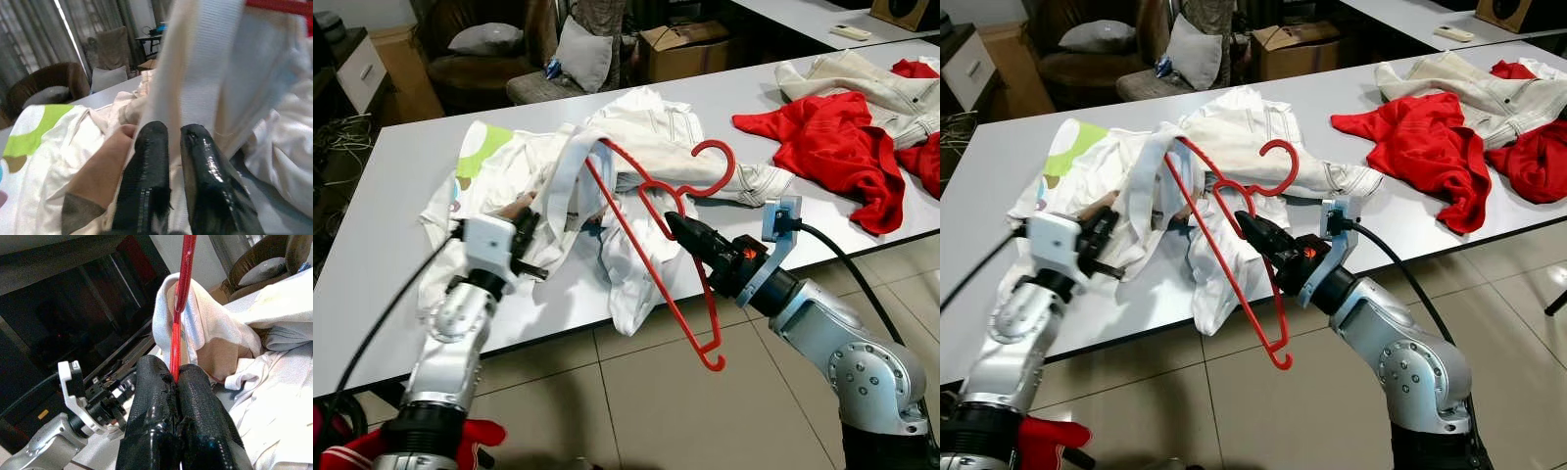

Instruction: Hang hanger

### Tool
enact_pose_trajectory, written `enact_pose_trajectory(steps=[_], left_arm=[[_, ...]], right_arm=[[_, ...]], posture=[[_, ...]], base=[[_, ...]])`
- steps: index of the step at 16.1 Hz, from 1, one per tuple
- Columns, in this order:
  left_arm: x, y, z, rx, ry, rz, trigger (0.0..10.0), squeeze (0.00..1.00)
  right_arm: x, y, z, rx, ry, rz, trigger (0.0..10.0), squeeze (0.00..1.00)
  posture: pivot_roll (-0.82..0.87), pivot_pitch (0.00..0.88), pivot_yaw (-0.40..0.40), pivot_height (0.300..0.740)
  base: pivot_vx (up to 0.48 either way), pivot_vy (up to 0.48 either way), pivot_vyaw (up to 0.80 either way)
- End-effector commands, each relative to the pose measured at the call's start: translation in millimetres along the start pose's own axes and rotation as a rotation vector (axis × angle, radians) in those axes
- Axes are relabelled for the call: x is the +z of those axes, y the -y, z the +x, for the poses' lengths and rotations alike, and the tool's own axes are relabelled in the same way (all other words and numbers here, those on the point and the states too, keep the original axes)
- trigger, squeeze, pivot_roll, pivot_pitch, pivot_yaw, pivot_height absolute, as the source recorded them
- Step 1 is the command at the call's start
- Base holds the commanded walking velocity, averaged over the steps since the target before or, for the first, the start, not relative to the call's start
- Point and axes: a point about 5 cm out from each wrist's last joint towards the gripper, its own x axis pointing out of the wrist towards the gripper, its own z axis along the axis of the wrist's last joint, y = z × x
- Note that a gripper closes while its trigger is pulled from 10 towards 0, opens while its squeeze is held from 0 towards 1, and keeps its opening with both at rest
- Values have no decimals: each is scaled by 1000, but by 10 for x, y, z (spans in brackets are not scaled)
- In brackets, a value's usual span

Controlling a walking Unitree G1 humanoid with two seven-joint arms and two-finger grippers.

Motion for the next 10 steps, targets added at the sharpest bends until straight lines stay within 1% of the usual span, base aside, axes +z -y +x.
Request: enact_pose_trajectory(steps=[1,4,7,8,10], left_arm=[[-21,59,0,-19,-6,48,10000,1000],[-57,223,-40,-42,12,155,10000,1000],[-85,332,-62,-61,9,150,10000,1000],[-81,345,-60,-49,12,147,10000,1000],[-42,354,-34,55,16,109,10000,1000]], right_arm=[[56,-33,14,25,23,-7,10000,0],[66,-30,14,27,29,1,10000,0],[78,-38,30,35,33,5,10000,0],[80,-45,37,39,33,5,10000,0],[84,-77,60,55,29,4,10000,0]], posture=[[-137,0,83,740],[-141,0,84,740],[-141,0,81,740],[-141,0,81,740],[-143,0,79,740]], base=[[0,0,0],[0,0,0],[0,0,0],[0,0,0],[0,0,0]])
